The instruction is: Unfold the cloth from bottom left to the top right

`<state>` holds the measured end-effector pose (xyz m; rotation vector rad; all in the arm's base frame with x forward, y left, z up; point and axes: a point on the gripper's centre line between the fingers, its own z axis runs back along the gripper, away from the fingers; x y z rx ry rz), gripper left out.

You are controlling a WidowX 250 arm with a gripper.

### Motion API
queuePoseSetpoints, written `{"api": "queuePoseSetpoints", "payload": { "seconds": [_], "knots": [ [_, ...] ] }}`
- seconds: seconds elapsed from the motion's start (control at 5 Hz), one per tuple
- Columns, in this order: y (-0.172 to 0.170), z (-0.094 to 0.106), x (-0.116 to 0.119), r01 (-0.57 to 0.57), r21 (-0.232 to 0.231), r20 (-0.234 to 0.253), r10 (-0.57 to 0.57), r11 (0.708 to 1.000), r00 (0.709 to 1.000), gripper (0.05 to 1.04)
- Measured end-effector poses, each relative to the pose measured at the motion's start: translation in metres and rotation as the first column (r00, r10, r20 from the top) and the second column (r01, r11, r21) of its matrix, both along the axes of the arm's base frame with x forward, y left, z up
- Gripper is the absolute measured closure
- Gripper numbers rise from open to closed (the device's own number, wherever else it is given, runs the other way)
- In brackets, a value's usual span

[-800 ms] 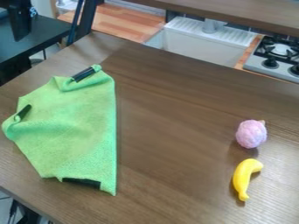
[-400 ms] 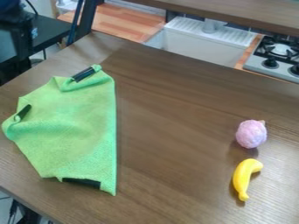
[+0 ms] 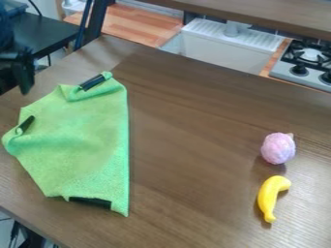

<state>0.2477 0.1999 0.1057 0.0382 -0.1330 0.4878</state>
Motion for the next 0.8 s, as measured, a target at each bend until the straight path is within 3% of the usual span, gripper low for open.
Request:
{"api": "queuePoseSetpoints", "payload": {
  "seconds": [0.2, 0.4, 0.6, 0.8],
  "knots": [
    [0.010, -0.012, 0.006, -0.086, -0.089, -0.039, 0.082, 0.992, 0.996, 0.082],
    [0.016, -0.025, 0.006, -0.148, -0.123, -0.090, 0.137, 0.981, 0.986, 0.082],
    [0.017, -0.028, 0.003, -0.171, -0.113, -0.115, 0.158, 0.979, 0.981, 0.082],
    [0.013, -0.038, -0.002, -0.177, -0.131, -0.170, 0.154, 0.975, 0.973, 0.082]
  ]
}}
